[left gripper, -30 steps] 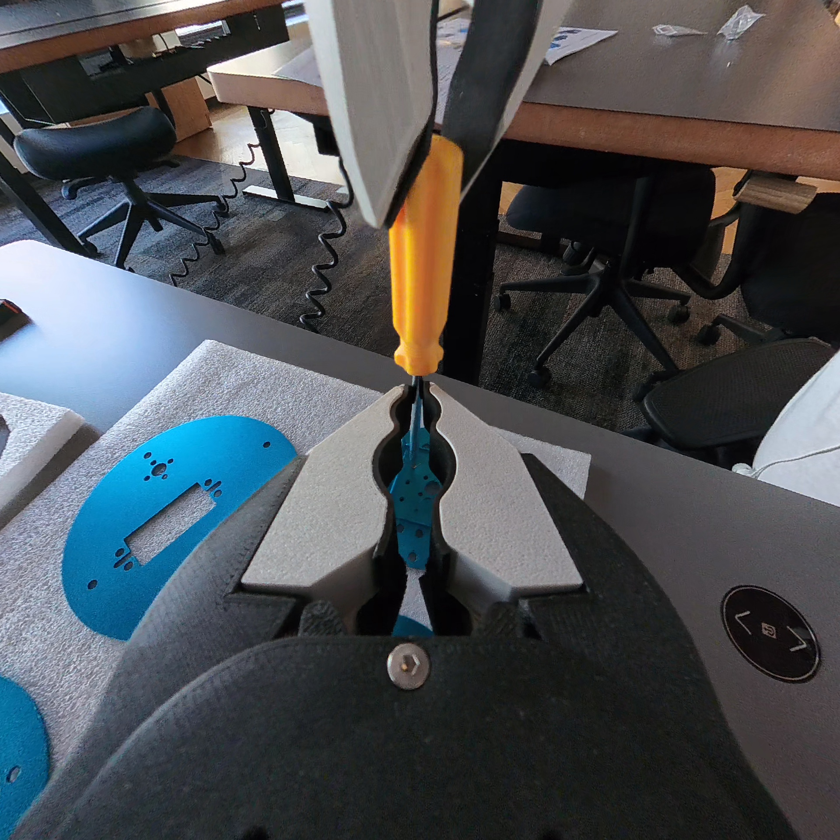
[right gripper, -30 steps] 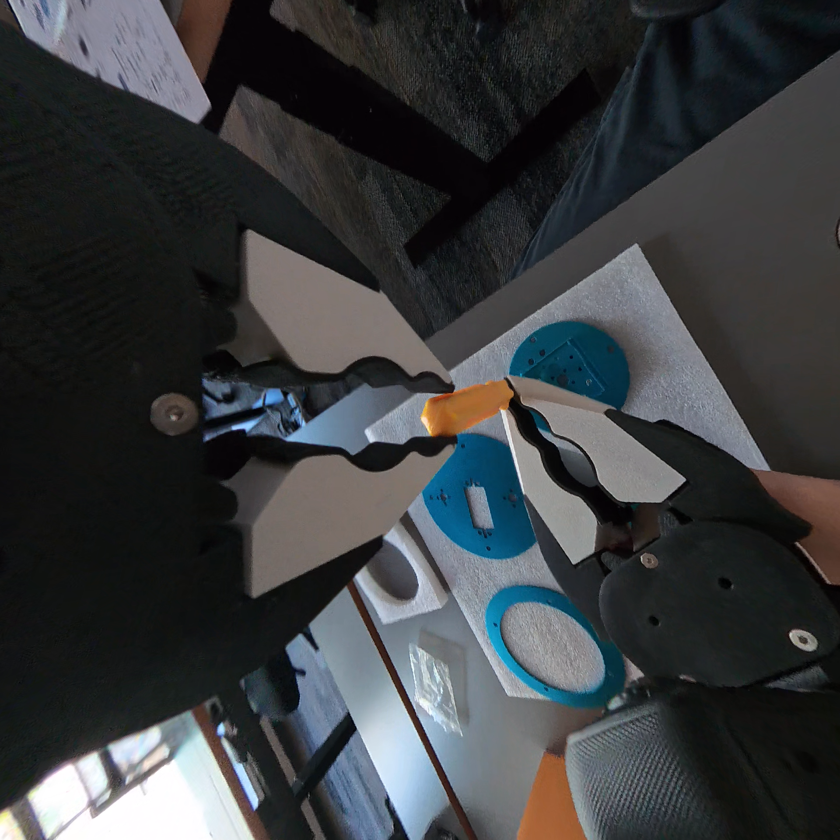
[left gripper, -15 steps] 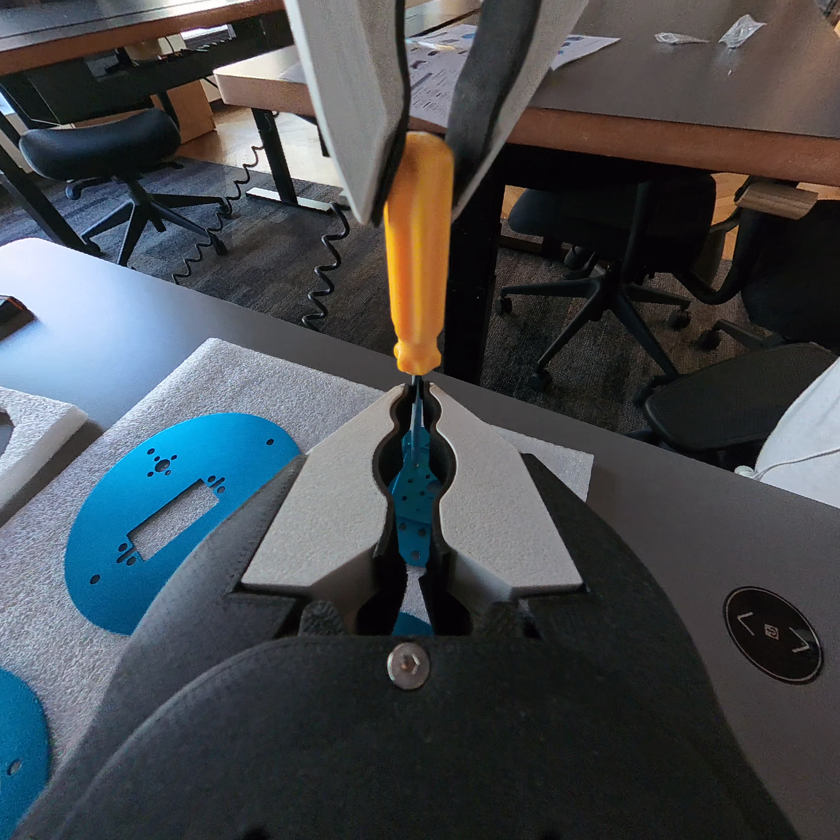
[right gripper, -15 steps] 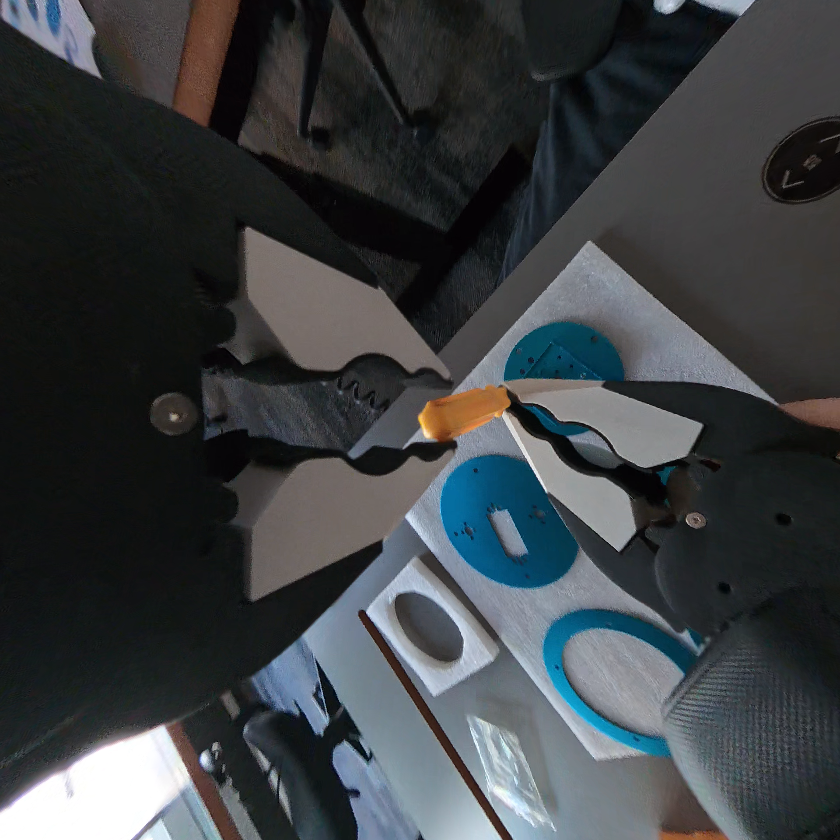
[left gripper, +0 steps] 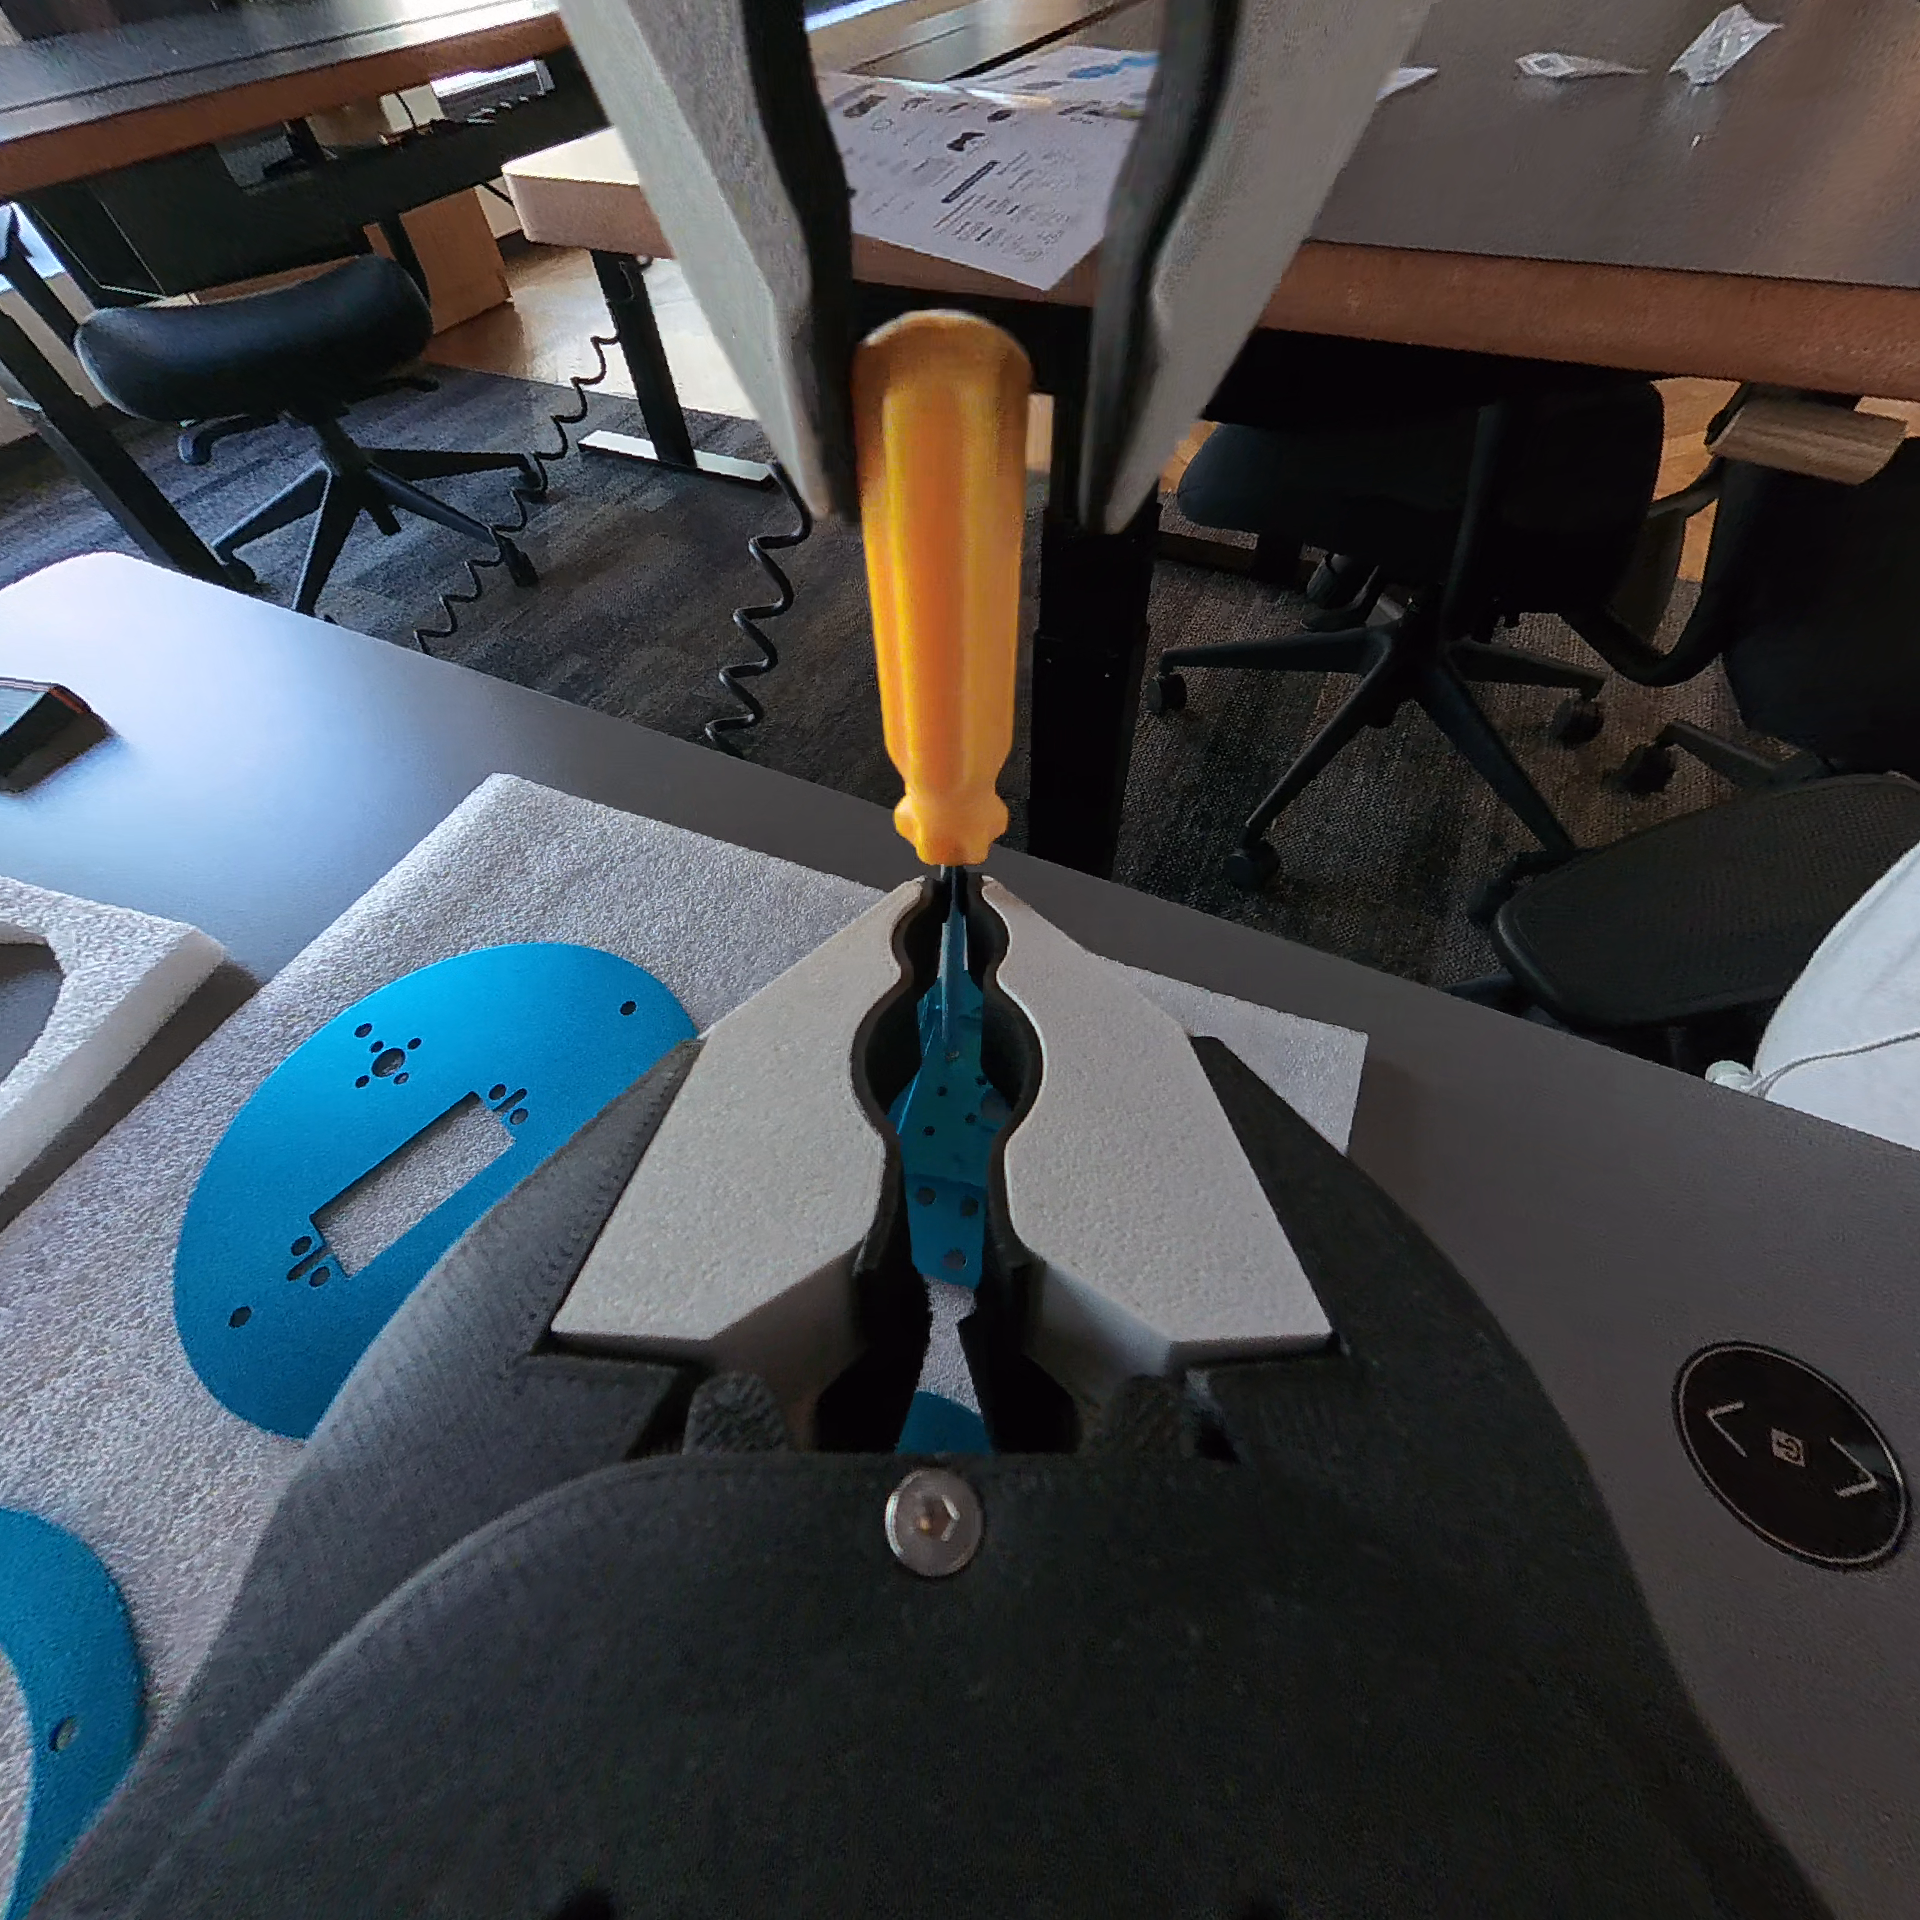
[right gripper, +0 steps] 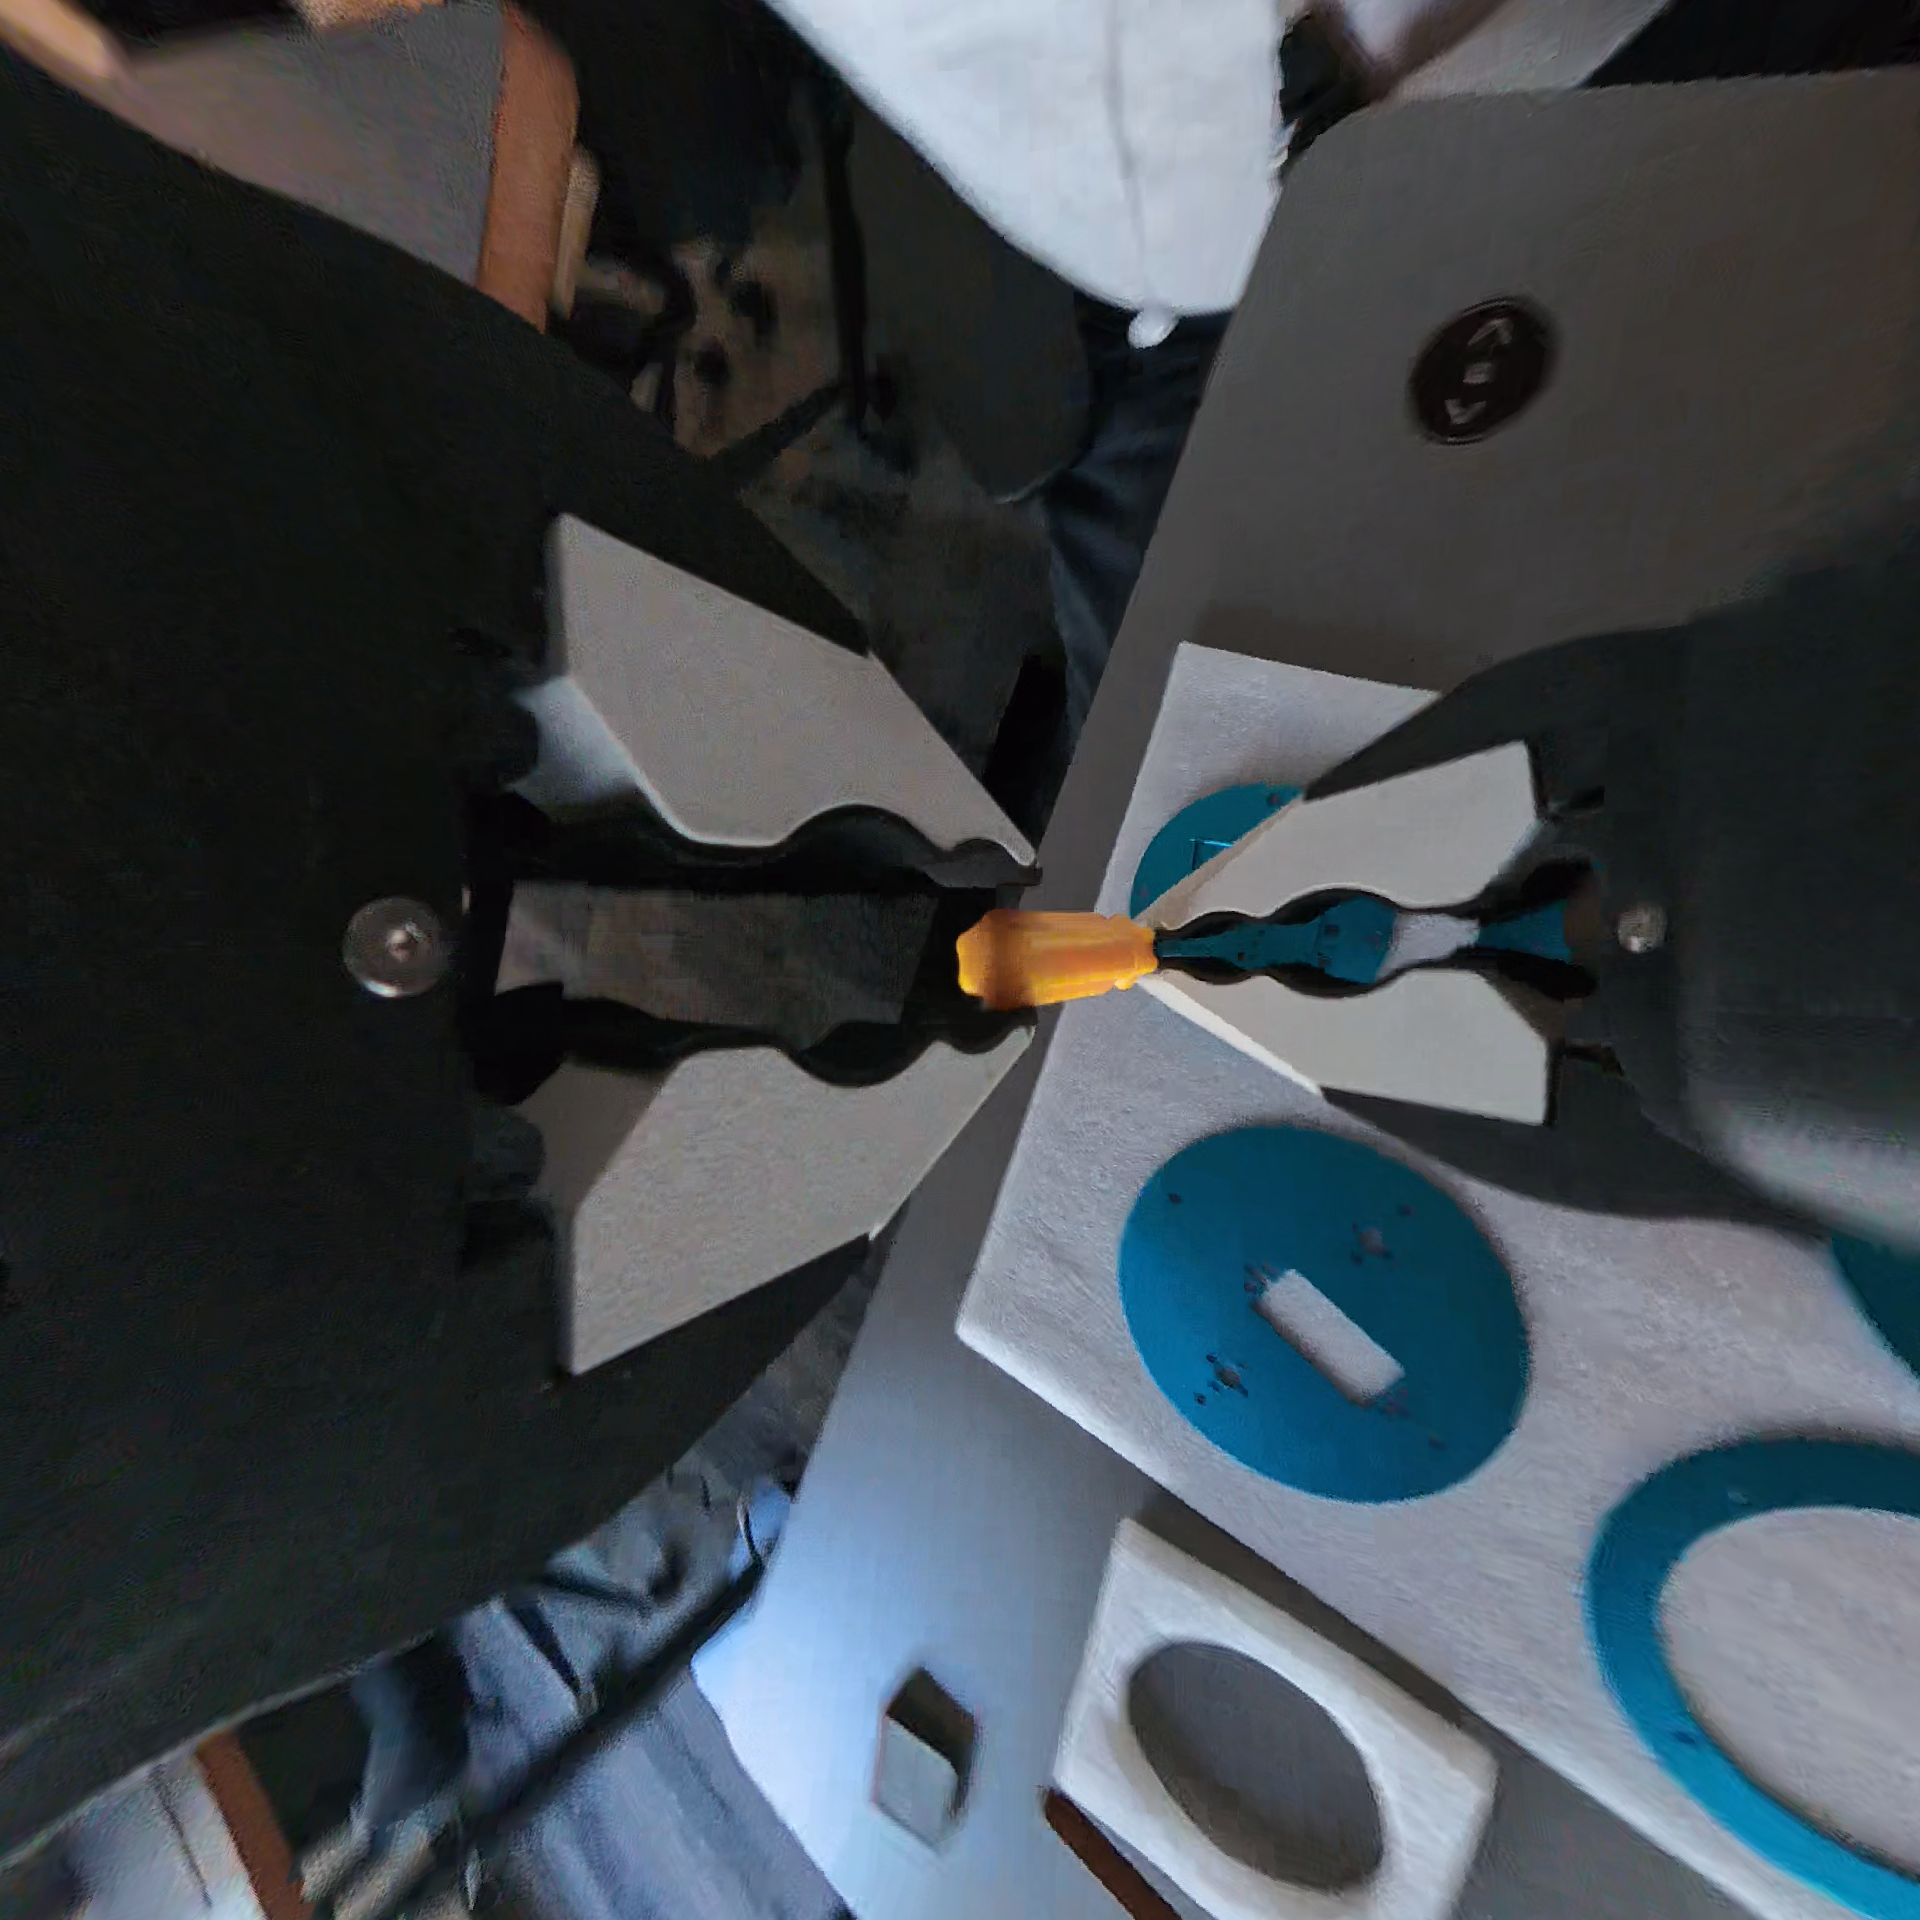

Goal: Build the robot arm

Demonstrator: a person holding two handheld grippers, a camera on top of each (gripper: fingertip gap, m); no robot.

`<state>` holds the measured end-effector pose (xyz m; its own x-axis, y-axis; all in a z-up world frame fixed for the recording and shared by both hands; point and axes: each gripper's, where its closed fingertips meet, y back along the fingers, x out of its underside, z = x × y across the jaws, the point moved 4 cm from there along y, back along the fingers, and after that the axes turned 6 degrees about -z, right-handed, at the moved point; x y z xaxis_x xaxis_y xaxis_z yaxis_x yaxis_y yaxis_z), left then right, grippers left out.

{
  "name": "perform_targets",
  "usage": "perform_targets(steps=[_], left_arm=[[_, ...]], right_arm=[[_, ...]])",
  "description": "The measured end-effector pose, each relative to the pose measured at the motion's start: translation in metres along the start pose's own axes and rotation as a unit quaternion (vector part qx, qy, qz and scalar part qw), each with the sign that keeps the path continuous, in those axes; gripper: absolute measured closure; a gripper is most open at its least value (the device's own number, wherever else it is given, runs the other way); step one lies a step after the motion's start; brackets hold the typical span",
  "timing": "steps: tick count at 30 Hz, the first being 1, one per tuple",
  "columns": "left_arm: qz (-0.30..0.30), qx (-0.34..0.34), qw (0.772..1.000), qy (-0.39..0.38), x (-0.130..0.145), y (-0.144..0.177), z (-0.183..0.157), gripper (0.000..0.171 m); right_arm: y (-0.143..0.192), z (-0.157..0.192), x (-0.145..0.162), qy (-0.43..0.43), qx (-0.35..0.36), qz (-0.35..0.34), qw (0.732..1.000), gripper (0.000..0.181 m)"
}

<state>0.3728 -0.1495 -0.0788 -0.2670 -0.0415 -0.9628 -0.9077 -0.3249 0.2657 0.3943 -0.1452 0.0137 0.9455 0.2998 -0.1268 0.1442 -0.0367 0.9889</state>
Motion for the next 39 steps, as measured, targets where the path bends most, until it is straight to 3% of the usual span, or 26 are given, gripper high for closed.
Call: perform_targets(steps=[2, 5, 10, 13, 16, 18, 20, 24, 27, 32, 34, 36, 39], left_arm=[[0.0, -0.002, 1.0, 0.0, 0.0, 0.001, 0.001, 0.169], [0.0, 0.002, 1.0, 0.001, 0.0, 0.0, 0.0, 0.169], [0.0, -0.001, 1.0, 0.003, 0.0, 0.001, 0.001, 0.169], [0.001, -0.005, 1.0, -0.002, 0.0, 0.0, 0.001, 0.169], [0.003, -0.003, 1.0, -0.003, 0.0, 0.001, 0.001, 0.169], [0.003, -0.002, 1.0, -0.005, 0.0, 0.0, 0.0, 0.169], [0.002, -0.005, 1.0, -0.005, 0.0, 0.001, 0.001, 0.169], [0.002, -0.001, 1.0, -0.004, 0.0, 0.0, 0.0, 0.169], [0.002, 0.001, 1.0, -0.007, 0.0, -0.001, -0.001, 0.169], [0.002, 0.001, 1.0, -0.005, 0.0, 0.0, 0.0, 0.169], [0.001, -0.001, 1.0, -0.006, 0.0, 0.0, 0.0, 0.169], [0.001, -0.002, 1.0, -0.005, 0.0, 0.001, 0.001, 0.169], [0.001, -0.003, 1.0, -0.004, 0.0, 0.001, 0.001, 0.169]], right_arm=[[-0.001, 0.003, -0.001, 0.111, 0.028, -0.004, 0.993, 0.152], [-0.002, 0.003, 0.001, 0.211, 0.072, 0.008, 0.975, 0.163], [-0.002, 0.0, -0.001, 0.161, 0.06, 0.003, 0.985, 0.164], [-0.002, -0.003, 0.001, 0.034, 0.047, 0.014, 0.998, 0.164], [-0.002, -0.002, 0.001, -0.092, 0.037, 0.002, 0.995, 0.165], [-0.002, 0.0, 0.001, -0.056, 0.034, 0.007, 0.998, 0.165], [-0.002, 0.002, -0.001, 0.048, 0.056, 0.001, 0.997, 0.153], [-0.002, 0.007, -0.004, 0.165, 0.078, 0.001, 0.983, 0.162], [-0.001, 0.008, -0.004, 0.131, 0.06, 0.005, 0.99, 0.167], [-0.001, 0.002, -0.004, -0.037, 0.052, 0.001, 0.998, 0.167], [-0.001, 0.003, -0.006, 0.024, 0.043, -0.01, 0.999, 0.169], [0.0, 0.004, -0.007, 0.101, 0.053, -0.025, 0.993, 0.154], [-0.001, 0.004, -0.003, 0.152, 0.055, -0.012, 0.987, 0.164]])
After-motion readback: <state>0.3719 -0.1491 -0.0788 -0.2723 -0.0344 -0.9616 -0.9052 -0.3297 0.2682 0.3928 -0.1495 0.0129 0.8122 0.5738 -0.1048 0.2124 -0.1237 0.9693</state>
